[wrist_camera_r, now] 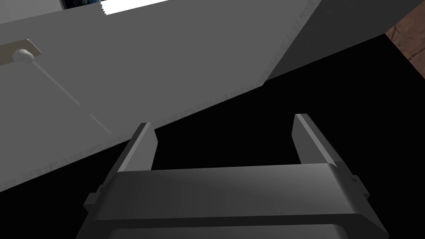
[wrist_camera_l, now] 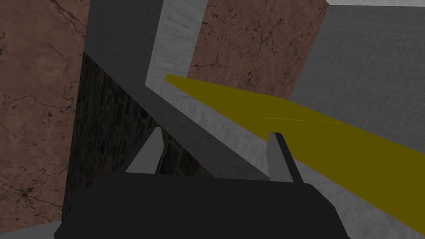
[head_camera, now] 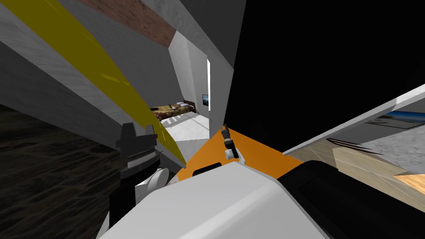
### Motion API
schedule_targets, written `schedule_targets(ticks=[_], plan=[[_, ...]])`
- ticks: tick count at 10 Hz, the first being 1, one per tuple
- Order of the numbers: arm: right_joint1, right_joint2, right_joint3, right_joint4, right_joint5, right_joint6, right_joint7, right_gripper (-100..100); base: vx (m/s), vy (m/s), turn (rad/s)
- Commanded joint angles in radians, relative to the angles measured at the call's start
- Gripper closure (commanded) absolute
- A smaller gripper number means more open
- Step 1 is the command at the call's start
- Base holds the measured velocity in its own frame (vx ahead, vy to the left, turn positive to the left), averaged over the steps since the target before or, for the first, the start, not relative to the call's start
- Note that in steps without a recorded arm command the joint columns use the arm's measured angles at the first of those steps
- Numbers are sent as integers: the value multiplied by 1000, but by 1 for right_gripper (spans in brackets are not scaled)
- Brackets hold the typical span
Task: Push the door open
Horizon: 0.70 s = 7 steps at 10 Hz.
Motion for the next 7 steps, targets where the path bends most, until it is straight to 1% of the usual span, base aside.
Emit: schedule_targets(ticks=[1, 7], plan=[[-16, -8, 1, 40, 10, -10, -8, -100, 79, -67, 52], [-82, -25, 12, 202, 51, -52, -31, -100, 97, -82, 55]])
